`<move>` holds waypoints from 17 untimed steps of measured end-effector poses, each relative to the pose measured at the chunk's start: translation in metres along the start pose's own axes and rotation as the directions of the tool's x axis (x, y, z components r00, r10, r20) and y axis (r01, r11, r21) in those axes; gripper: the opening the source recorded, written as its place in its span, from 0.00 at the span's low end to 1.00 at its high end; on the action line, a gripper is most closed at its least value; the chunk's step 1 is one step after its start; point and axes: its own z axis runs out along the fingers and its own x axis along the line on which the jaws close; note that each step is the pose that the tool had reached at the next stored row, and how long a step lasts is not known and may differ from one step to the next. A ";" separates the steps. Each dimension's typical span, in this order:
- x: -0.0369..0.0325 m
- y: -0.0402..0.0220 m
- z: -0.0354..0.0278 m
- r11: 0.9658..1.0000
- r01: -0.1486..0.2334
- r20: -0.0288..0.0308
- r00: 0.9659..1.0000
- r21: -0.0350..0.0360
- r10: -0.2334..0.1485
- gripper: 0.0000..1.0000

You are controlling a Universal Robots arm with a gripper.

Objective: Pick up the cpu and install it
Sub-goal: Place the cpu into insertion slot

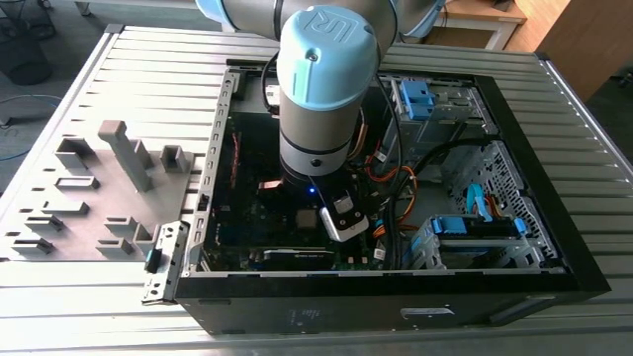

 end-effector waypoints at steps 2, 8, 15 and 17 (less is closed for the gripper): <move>0.0000 0.0000 0.0000 1.000 0.000 0.000 1.000 0.000 0.000 0.56; 0.0013 0.0000 0.0000 1.000 0.000 0.000 1.000 0.000 0.000 0.56; 0.0038 -0.0001 0.0000 1.000 0.000 0.001 1.000 0.000 0.000 0.56; 0.0039 -0.0001 0.0000 1.000 0.000 0.001 1.000 0.000 0.000 0.56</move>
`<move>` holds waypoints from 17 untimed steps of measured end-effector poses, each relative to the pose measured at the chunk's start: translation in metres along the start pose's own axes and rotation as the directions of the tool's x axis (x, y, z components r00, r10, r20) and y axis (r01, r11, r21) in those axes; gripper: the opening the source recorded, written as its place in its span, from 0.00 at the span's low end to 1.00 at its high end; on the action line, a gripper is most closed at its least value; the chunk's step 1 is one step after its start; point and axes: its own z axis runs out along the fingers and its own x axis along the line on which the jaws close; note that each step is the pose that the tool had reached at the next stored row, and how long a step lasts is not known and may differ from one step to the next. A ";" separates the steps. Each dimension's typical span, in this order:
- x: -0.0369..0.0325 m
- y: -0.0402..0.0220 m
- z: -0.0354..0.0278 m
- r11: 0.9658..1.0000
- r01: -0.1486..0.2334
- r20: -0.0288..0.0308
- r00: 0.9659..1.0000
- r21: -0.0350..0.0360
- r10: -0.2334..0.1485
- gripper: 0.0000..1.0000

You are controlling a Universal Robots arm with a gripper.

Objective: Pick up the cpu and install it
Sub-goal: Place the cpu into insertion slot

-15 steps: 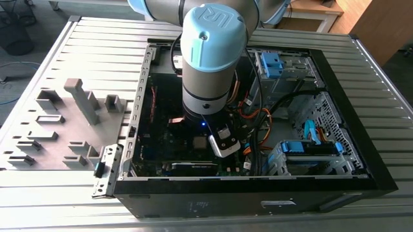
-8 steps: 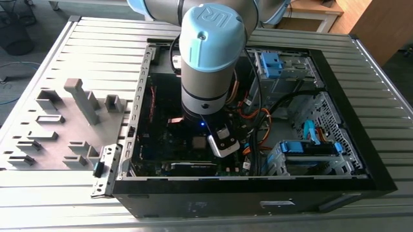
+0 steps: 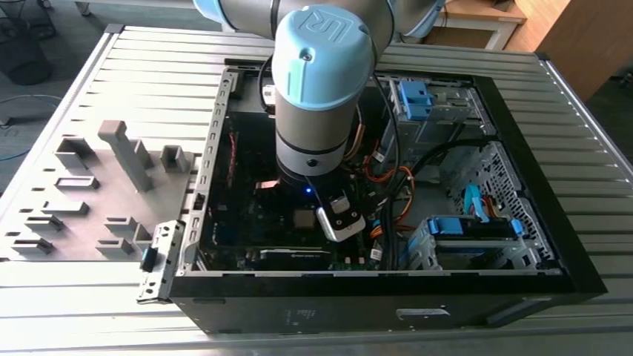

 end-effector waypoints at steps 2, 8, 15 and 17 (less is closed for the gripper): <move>0.0001 0.0000 0.0000 1.000 0.000 0.000 1.000 0.000 0.000 0.56; 0.0002 0.0000 0.0000 1.000 0.000 0.000 1.000 0.000 0.000 0.56; 0.0003 0.0000 0.0000 1.000 0.000 0.000 1.000 0.000 0.000 0.56; 0.0003 0.0000 0.0000 1.000 0.000 0.000 1.000 0.000 0.000 0.56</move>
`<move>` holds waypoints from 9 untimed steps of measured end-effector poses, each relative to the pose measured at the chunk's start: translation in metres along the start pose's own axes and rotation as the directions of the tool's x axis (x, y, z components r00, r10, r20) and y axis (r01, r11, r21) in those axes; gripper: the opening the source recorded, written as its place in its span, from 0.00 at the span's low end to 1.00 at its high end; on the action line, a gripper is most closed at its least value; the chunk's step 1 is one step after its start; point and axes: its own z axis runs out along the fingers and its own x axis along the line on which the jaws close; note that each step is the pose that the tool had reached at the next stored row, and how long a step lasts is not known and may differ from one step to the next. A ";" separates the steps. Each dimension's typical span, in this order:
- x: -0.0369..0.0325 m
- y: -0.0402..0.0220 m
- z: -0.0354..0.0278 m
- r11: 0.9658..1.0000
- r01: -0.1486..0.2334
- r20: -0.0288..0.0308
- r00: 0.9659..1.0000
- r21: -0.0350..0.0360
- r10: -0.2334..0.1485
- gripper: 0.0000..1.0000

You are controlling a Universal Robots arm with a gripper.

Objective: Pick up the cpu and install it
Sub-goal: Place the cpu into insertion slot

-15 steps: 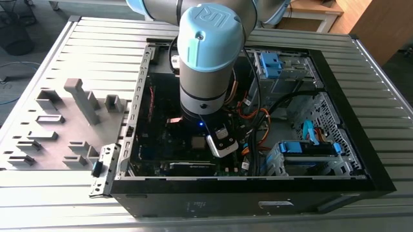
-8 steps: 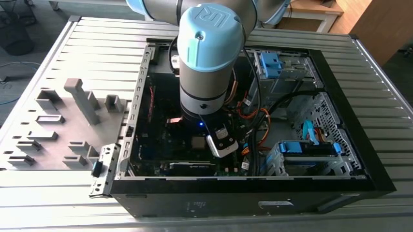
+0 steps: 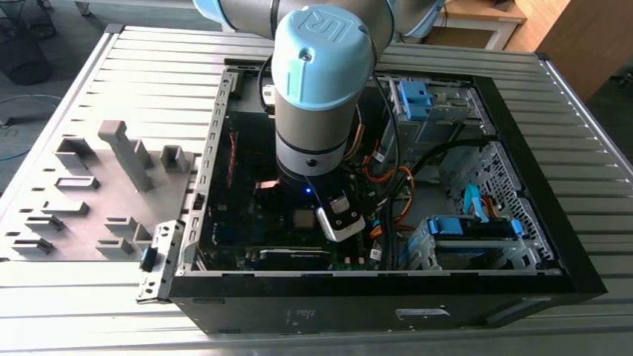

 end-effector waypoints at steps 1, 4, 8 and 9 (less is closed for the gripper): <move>0.0000 0.0000 0.0000 1.000 0.000 0.000 1.000 0.000 0.000 0.56; 0.0000 0.0000 0.0000 1.000 0.000 0.000 1.000 0.000 0.000 0.56; 0.0001 0.0000 0.0000 1.000 0.000 0.000 1.000 0.000 0.000 0.55; 0.0001 0.0000 -0.0001 1.000 0.000 0.000 1.000 0.000 0.000 0.50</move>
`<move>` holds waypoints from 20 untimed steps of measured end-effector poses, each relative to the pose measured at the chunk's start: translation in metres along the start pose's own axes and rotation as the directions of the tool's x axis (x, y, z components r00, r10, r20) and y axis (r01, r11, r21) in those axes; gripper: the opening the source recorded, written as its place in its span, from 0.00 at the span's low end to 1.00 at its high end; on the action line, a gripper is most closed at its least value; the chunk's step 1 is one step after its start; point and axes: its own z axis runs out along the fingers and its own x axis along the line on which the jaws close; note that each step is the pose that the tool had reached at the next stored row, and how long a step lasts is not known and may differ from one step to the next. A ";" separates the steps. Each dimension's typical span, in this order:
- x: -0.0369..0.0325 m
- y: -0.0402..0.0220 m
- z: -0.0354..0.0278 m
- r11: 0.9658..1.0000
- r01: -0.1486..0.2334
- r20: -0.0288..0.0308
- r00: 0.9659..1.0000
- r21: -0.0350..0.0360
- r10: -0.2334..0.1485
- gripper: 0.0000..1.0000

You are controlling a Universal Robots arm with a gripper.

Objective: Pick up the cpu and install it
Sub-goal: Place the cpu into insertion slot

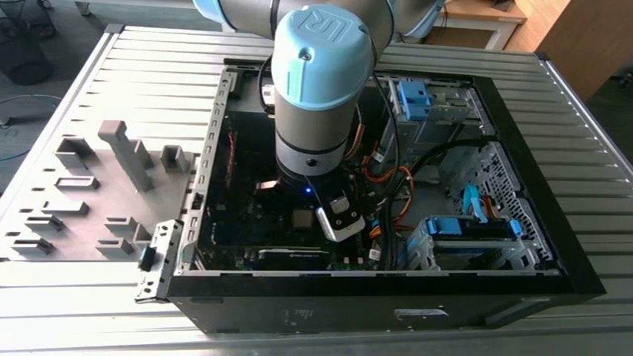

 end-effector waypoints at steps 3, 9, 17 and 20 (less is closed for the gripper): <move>0.0000 0.0000 0.0000 1.000 0.000 0.000 1.000 0.000 0.000 0.47; 0.0000 0.0001 -0.0009 1.000 0.000 0.000 1.000 -0.001 0.000 0.46; 0.0000 0.0007 -0.0097 1.000 0.000 0.000 1.000 -0.001 0.000 0.46; 0.0000 0.0006 -0.0098 1.000 0.000 0.000 1.000 -0.002 0.000 0.46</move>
